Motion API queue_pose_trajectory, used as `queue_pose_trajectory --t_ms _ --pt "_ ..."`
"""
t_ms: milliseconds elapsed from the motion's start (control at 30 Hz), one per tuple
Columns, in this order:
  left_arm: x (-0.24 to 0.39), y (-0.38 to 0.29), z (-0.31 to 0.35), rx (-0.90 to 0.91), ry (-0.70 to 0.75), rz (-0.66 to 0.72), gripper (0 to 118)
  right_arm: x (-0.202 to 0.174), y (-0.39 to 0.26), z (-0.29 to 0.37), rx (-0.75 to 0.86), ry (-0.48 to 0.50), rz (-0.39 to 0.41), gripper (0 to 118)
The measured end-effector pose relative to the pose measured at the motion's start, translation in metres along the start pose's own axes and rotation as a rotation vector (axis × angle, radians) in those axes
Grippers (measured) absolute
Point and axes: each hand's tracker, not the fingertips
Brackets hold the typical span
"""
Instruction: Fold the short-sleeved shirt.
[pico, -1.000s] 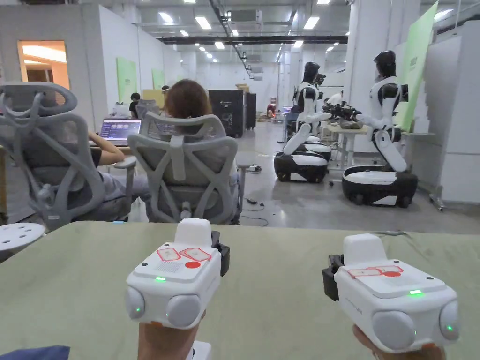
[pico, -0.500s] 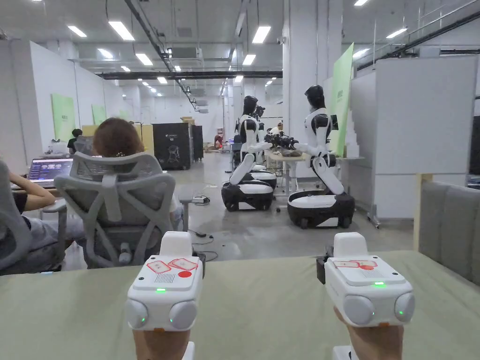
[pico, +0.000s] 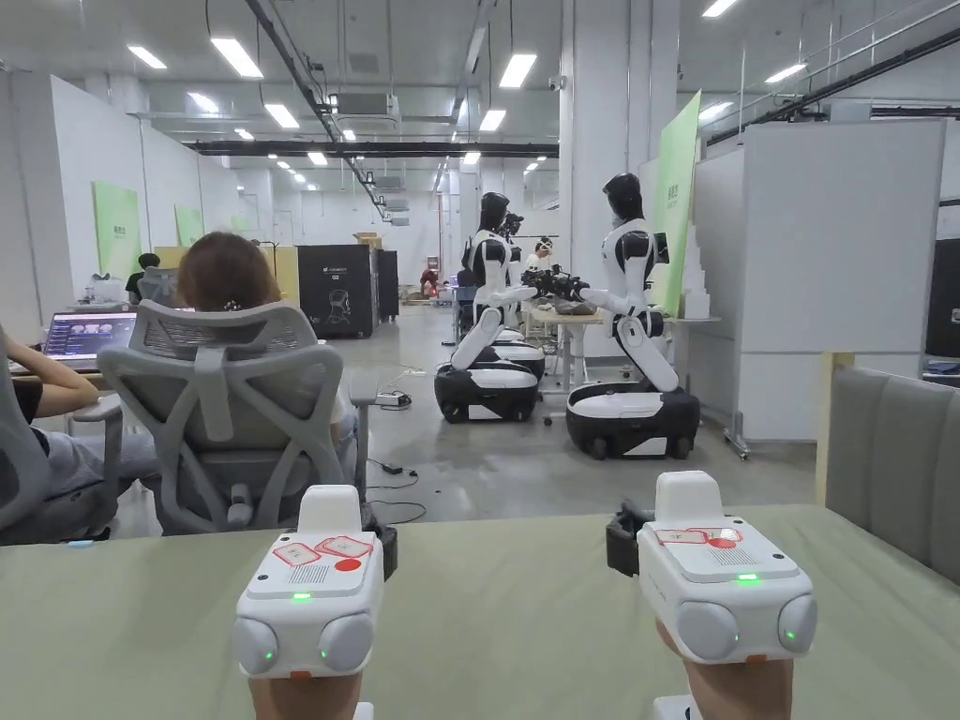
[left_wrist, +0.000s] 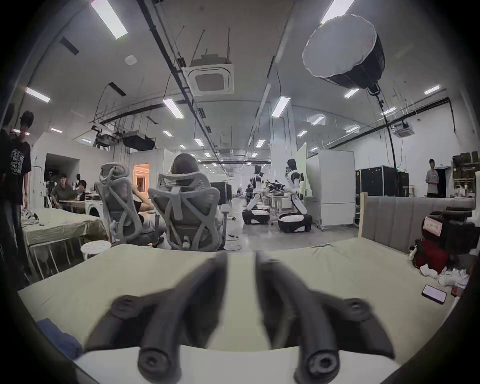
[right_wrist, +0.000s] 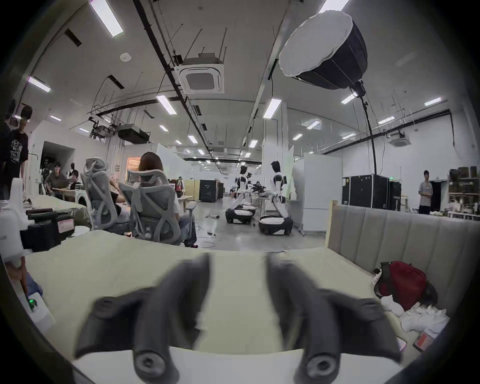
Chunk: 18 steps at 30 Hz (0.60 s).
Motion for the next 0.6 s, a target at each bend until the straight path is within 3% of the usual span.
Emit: queue_pose_trajectory --t_ms 33,67,100,267,600 --pt "0.000 0.002 0.005 -0.002 -0.007 -0.004 66 -0.001 -0.001 0.001 -0.009 0.007 -0.010 83" --pt "0.001 0.002 0.006 -0.007 -0.015 -0.008 100 -0.002 -0.002 0.002 -0.007 0.005 -0.010 104" --pt "0.002 0.000 0.007 -0.006 -0.016 -0.013 118 -0.004 -0.005 0.002 -0.004 -0.002 -0.005 116" --pt "0.007 -0.010 0.009 0.051 0.009 -0.083 118 -0.009 -0.011 -0.005 0.005 -0.016 0.013 118" --pt "0.000 -0.009 0.003 0.019 -0.009 -0.050 118 -0.017 -0.005 0.002 -0.029 -0.058 0.000 118"
